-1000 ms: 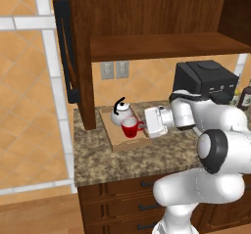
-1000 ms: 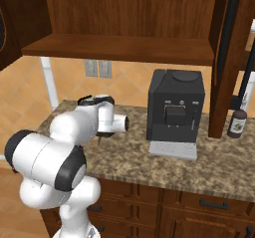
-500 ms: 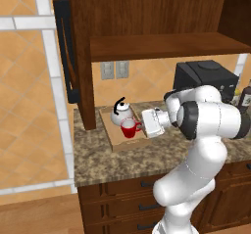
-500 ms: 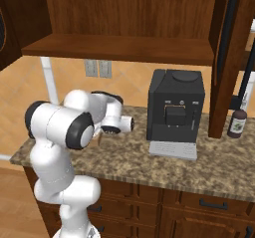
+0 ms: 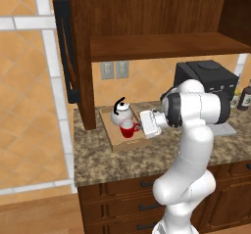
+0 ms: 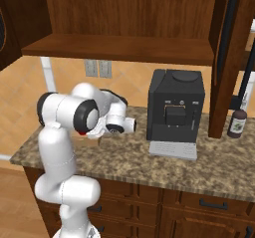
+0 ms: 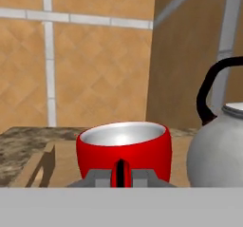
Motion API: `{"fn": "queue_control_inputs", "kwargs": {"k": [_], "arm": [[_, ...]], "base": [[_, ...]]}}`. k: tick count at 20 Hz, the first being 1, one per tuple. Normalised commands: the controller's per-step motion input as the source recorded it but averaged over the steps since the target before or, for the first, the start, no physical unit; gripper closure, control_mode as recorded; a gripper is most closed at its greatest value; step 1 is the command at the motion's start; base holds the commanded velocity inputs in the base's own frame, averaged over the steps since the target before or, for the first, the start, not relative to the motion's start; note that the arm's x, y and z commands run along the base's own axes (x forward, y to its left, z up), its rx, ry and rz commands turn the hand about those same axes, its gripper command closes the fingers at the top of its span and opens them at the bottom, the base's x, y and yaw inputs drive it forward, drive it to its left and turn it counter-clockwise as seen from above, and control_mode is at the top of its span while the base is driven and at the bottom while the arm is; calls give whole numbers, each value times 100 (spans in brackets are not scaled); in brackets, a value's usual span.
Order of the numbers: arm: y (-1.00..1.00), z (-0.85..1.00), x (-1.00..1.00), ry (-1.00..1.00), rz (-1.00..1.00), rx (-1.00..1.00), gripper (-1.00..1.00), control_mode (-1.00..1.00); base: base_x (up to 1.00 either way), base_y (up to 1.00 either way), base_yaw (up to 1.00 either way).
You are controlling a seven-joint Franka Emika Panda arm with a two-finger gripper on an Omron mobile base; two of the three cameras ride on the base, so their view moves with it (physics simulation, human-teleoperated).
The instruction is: Pick the kettle from the counter and place it on the tray. Then pick the mug from the cabinet and place it on the tray. Then close the cabinet doors.
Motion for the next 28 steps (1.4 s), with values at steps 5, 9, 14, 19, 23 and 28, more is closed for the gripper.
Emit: {"fn": "queue_control_inputs", "kwargs": {"k": [5, 9, 14, 19, 23, 28], "arm": [[0, -31, 39, 0, 0, 0, 100, -100], [0, -31, 23, 0, 0, 0, 100, -100], [0, -19, 0, 2, -4, 0, 100, -100], [0, -1, 0, 4, -10, 0, 100, -100], [0, 0, -1, 5, -13, -7, 100, -100], [2, 0, -3, 6, -10, -9, -100, -100]], "base": [[0, 0, 0], [0, 0, 0], [0, 0, 0], [0, 0, 0], [0, 0, 0], [0, 0, 0]]}}
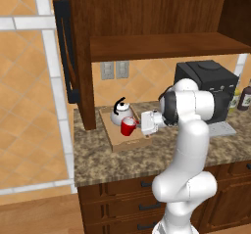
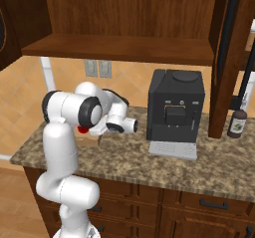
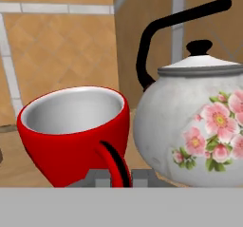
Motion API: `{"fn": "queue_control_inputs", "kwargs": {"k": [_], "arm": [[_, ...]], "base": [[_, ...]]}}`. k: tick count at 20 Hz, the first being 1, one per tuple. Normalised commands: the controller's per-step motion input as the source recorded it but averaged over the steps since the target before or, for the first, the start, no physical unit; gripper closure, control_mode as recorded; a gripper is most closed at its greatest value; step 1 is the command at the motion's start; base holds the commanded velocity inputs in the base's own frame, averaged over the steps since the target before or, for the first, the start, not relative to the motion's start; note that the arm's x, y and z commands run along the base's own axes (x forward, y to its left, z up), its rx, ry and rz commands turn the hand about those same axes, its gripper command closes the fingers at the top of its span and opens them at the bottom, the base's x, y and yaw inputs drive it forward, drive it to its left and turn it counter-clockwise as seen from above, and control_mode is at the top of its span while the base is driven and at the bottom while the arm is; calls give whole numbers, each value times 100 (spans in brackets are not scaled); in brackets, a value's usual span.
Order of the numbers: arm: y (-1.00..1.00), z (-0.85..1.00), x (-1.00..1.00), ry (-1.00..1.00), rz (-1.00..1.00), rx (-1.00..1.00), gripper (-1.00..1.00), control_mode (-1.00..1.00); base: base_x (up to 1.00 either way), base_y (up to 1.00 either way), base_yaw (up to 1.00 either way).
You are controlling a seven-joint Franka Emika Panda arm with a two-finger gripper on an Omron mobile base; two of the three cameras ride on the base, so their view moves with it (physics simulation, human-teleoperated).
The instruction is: Pick the kettle from the counter and place it on the tray. Then pick the mug from the cabinet and place it on the tray. Then close the cabinet doors.
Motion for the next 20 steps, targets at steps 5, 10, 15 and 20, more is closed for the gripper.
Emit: {"fn": "queue_control_inputs", "kwargs": {"k": [5, 10, 15, 20], "arm": [[3, 0, -2, 3, -6, -6, -100, -100], [0, 12, -12, 0, -5, 0, -100, -100], [-6, 40, -32, 1, -4, 0, -100, -100], [-7, 69, -36, 0, -6, 0, -100, -100]], "base": [[0, 0, 0], [0, 0, 0], [0, 0, 0], [0, 0, 0]]}}
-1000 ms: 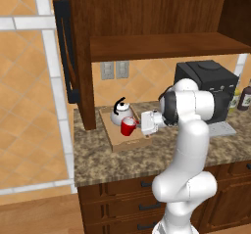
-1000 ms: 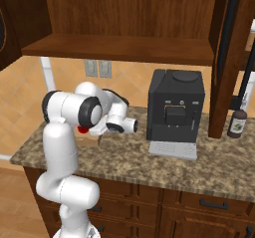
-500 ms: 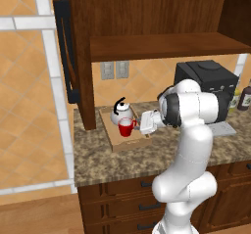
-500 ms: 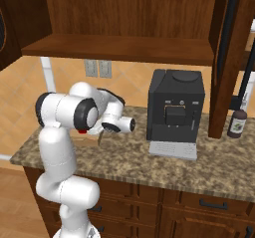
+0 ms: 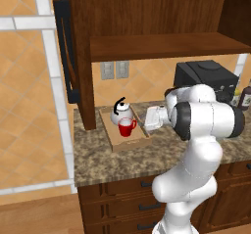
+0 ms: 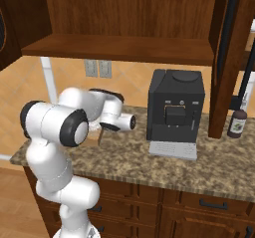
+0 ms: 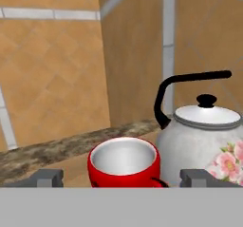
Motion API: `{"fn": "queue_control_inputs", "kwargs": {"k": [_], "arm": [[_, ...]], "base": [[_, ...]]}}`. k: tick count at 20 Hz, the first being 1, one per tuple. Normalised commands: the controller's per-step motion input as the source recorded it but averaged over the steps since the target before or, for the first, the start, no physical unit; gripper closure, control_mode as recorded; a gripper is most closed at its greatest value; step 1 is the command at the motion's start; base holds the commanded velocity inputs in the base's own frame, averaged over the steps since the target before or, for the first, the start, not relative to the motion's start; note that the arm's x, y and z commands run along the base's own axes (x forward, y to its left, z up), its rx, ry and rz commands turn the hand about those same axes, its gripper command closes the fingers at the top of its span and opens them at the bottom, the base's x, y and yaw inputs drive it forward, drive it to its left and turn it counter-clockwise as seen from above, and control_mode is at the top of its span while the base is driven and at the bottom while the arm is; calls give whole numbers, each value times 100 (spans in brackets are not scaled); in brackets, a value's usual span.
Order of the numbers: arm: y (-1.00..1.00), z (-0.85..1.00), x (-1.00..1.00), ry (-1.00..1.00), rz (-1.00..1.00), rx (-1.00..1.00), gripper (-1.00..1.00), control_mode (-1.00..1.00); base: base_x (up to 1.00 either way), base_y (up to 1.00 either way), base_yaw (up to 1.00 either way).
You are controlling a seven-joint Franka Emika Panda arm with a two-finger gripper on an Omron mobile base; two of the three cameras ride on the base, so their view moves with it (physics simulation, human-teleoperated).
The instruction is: Pick the kettle from the counter and place it on the tray. Then pick the mug from the cabinet and place it on the tray. Then close the cabinet doors.
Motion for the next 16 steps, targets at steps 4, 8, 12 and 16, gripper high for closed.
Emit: {"fn": "queue_control_inputs", "kwargs": {"k": [4, 8, 12, 16], "arm": [[-8, 79, -49, 0, -9, 0, -100, -100], [-7, 76, -69, 0, -11, 0, -100, -100], [-1, 69, -94, 0, -13, 0, -100, -100], [-1, 67, -100, 0, -14, 0, -100, -100]], "base": [[0, 0, 0], [0, 0, 0], [0, 0, 0], [0, 0, 0]]}}
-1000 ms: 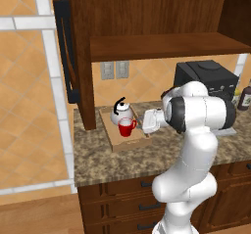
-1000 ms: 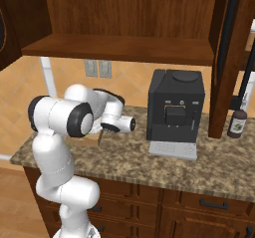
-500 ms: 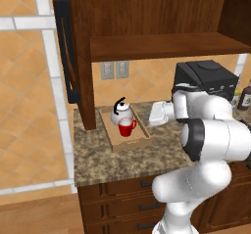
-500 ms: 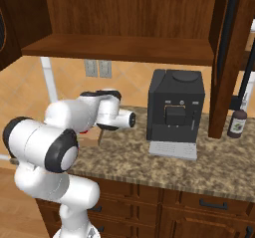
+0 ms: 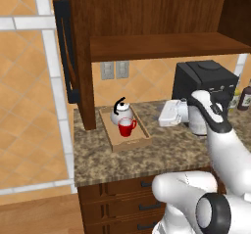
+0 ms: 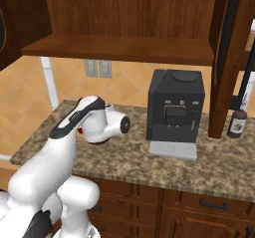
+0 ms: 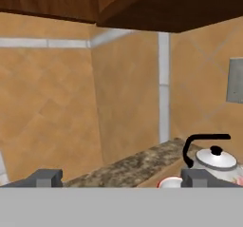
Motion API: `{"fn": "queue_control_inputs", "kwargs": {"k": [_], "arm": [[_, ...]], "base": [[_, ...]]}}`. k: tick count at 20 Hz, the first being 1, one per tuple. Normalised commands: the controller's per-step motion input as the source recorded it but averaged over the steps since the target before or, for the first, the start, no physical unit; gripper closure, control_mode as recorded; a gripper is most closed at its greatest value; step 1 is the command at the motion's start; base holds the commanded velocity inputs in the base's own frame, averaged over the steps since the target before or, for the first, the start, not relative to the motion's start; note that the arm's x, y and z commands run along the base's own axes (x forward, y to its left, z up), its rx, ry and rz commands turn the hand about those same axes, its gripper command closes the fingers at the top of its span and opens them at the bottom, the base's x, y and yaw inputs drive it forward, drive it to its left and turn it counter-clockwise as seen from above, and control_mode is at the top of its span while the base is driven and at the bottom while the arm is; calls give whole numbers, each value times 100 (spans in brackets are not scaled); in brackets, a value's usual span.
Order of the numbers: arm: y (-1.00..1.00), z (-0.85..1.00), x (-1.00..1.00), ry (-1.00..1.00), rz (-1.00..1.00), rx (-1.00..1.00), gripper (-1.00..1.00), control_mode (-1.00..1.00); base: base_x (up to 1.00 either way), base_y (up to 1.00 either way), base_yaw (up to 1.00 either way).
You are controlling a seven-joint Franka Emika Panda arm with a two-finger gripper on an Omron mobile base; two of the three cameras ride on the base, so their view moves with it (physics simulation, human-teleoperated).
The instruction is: Pick the kettle from the counter and place it on the tray. Then pick the mug from the cabinet and place it on the tray. Then close the cabinet doors.
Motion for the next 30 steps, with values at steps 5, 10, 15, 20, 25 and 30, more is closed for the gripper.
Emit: {"fn": "queue_control_inputs", "kwargs": {"k": [5, 10, 15, 20, 25, 30], "arm": [[-3, 65, -100, -1, -16, 0, -100, -100], [-23, 28, -68, 0, -16, 0, -100, -100], [-64, -9, -34, 0, 0, 0, -100, -100], [-83, 8, -43, -4, -6, 2, -100, -100], [-66, 0, -29, -9, -11, 8, -100, -100], [-55, 3, -9, -12, -8, 11, -100, -100]], "base": [[0, 0, 0], [0, 0, 0], [0, 0, 0], [0, 0, 0], [0, 0, 0], [0, 0, 0]]}}
